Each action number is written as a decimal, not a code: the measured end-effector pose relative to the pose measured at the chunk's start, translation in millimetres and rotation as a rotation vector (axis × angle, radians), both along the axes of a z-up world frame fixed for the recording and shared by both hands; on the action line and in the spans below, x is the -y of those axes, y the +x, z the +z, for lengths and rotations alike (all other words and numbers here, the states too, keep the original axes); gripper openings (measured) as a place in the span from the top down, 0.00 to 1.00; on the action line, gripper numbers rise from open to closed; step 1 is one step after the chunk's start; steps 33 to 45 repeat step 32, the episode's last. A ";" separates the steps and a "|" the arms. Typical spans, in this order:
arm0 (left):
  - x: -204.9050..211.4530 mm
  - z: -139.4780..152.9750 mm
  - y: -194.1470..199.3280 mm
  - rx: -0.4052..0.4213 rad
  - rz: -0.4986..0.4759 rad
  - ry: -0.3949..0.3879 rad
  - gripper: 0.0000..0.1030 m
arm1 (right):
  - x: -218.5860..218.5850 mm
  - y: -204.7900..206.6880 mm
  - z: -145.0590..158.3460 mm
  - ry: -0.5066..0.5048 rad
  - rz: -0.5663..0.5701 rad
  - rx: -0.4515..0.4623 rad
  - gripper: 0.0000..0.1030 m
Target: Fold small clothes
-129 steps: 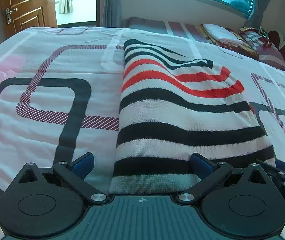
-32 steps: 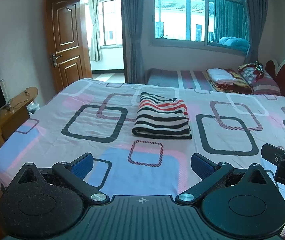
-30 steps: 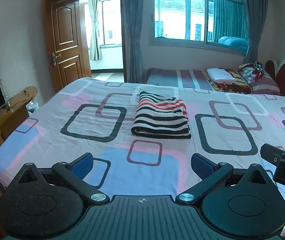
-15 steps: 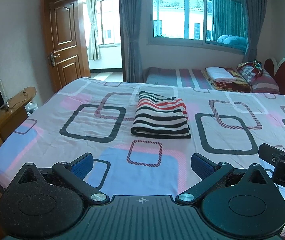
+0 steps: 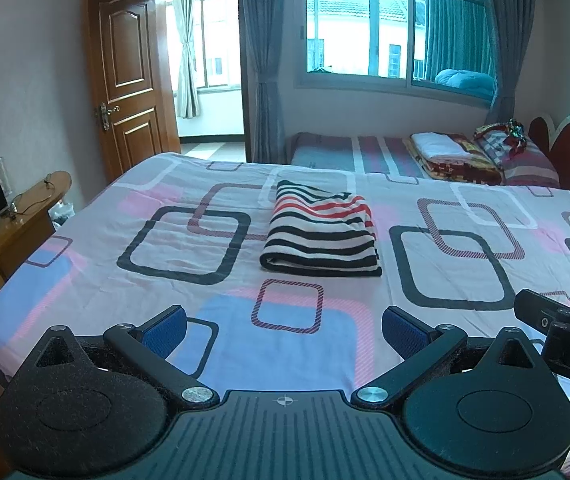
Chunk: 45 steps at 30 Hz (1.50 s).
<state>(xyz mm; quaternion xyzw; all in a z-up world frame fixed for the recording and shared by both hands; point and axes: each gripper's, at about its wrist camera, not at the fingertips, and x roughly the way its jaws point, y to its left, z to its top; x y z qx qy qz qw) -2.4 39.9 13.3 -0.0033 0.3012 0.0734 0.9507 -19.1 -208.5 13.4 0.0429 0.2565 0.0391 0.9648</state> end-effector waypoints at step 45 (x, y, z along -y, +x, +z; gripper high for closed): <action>12.5 -8.1 24.8 0.017 -0.048 -0.007 0.00 | 3.0 20.3 -12.9 -0.012 0.015 -0.037 0.01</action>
